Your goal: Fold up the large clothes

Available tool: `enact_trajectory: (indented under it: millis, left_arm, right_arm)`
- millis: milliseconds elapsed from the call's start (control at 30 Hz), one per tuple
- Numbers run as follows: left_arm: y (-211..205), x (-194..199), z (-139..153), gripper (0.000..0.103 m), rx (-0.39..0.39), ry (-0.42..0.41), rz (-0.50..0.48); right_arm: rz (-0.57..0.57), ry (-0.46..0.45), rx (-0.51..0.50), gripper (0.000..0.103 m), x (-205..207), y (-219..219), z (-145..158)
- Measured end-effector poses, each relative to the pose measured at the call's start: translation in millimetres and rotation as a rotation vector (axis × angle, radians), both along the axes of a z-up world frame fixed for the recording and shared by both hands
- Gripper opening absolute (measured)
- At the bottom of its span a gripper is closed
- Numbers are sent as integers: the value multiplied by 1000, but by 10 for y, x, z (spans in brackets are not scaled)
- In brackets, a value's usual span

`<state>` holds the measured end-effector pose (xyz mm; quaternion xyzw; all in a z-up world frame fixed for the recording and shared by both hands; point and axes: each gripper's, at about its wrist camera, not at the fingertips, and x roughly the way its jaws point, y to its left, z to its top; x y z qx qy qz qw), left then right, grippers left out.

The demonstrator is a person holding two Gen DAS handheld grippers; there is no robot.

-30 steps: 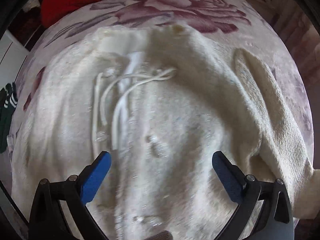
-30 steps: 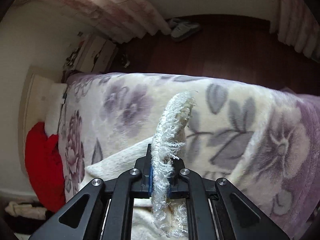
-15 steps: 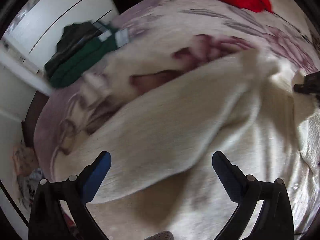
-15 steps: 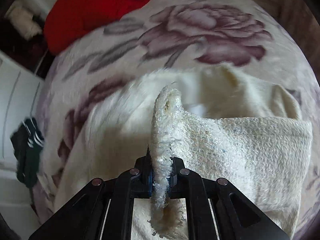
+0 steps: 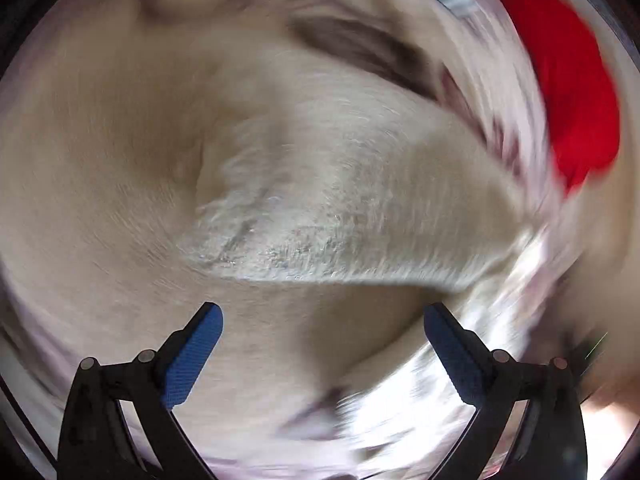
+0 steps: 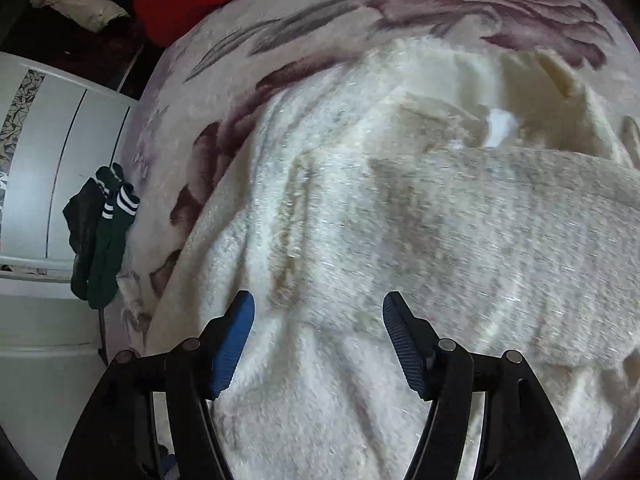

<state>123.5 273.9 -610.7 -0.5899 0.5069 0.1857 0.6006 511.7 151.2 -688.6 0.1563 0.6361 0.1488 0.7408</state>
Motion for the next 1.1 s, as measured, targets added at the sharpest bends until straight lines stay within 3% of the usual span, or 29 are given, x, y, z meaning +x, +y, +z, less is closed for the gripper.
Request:
enact_trajectory:
  millis: [33,100,167,233,300,400,500,567,667,767,800,833,867,933,1033,1100]
  left_arm:
    - [47,-18,-90,98,-25,-25,64]
    - [199,-37,-231,85,0,-4,195]
    - [384,-27,-253,35,78,49,282]
    - [528,50,-171,23,140,62,301]
    - [655,242,112,15,292,39,262]
    - [904,597,563,15,473,-65,203]
    - [1288,864,731,15,520,-155,216]
    - [1485,1021,664,15,505,-178,212]
    - [1637,1117,381,19,452,-123,153]
    - [1631,804,16,24,256,-82,185]
    - [1603,656,-52,27,205,-75,203]
    - [1569,457,-128,33,146,-71,230]
    - [1502,253,-139,45,112,-69,251]
    - [1422,-10,-122,65,97,-55,288]
    - [1440,-169,-14,68,163,-60,293]
    - [1506,24,38,69,260,-66,194]
  right_arm:
    - [-11,2,-16,69,-63,-122,4]
    - [-36,23,-52,69,-197,-308,-15]
    - [-69,59,-70,69,-302,-384,-94]
    - [-101,82,-71,69,-410,-471,-128]
    - [-114,80,-74,69,-462,-508,-181]
    - [-112,62,-75,69,-440,-392,-225]
    - [-99,37,-54,69,-377,-213,-212]
    - [-93,16,-49,69,-313,-72,-187]
    - [-76,14,-63,69,-187,144,-280]
    - [-2,140,-139,70,-74,453,-583]
    - [18,133,-155,70,-65,488,-573]
    - [47,115,-166,70,-69,520,-539]
    - [74,103,-162,70,-82,535,-500]
    - [92,101,-147,70,-127,510,-452]
    - [83,127,-120,70,-205,370,-412]
    - [73,135,-111,70,-262,242,-398]
